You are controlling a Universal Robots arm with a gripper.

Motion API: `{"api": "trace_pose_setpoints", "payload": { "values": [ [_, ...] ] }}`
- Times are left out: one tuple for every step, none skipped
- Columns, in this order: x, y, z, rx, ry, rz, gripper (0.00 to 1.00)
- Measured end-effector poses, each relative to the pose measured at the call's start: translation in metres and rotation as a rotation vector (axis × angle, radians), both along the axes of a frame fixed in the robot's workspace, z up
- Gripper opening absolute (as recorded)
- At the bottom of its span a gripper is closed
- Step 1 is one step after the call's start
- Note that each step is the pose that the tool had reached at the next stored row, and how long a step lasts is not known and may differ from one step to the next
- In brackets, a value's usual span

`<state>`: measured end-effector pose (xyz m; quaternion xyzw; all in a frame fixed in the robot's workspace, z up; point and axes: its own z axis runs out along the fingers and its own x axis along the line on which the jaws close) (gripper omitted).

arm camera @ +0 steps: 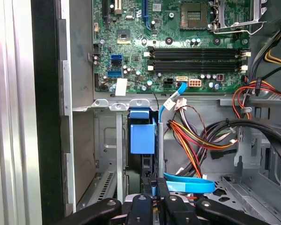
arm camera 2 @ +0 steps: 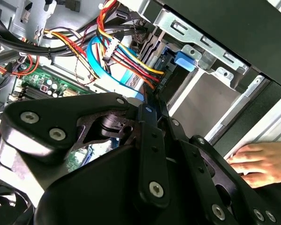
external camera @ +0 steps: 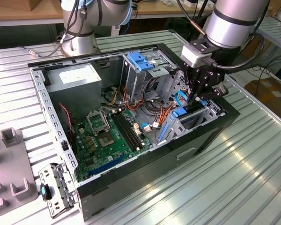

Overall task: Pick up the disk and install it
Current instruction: 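Insert the second disk wire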

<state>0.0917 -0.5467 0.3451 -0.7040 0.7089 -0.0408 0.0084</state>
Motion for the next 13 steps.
{"api": "trace_pose_setpoints", "payload": {
  "values": [
    [0.0000,-0.0002,0.0000,0.0007,0.0000,0.000,0.16],
    [0.0000,-0.0001,0.0000,0.0010,0.0000,0.000,0.16],
    [0.0000,-0.0002,0.0003,0.0011,0.0000,0.000,0.16],
    [0.0000,-0.0002,0.0010,0.0014,0.0000,0.000,0.16],
    [0.0000,-0.0002,0.0029,0.0015,-0.0001,0.000,0.16],
    [0.0000,-0.0002,0.0044,0.0010,0.0000,0.000,0.16],
    [0.0000,-0.0002,0.0047,0.0013,0.0000,0.000,0.16],
    [0.0000,-0.0002,0.0047,0.0013,0.0000,0.001,0.16],
    [0.0001,-0.0002,0.0047,0.0014,0.0000,0.004,0.16],
    [0.0000,-0.0002,0.0048,0.0012,0.0000,0.010,0.16],
    [0.0001,-0.0002,0.0048,0.0019,0.0000,0.018,0.16],
    [0.0001,-0.0002,0.0046,0.0035,0.0000,0.022,0.16],
    [0.0000,-0.0002,0.0044,0.0045,0.0000,0.025,0.16]
  ]
}}
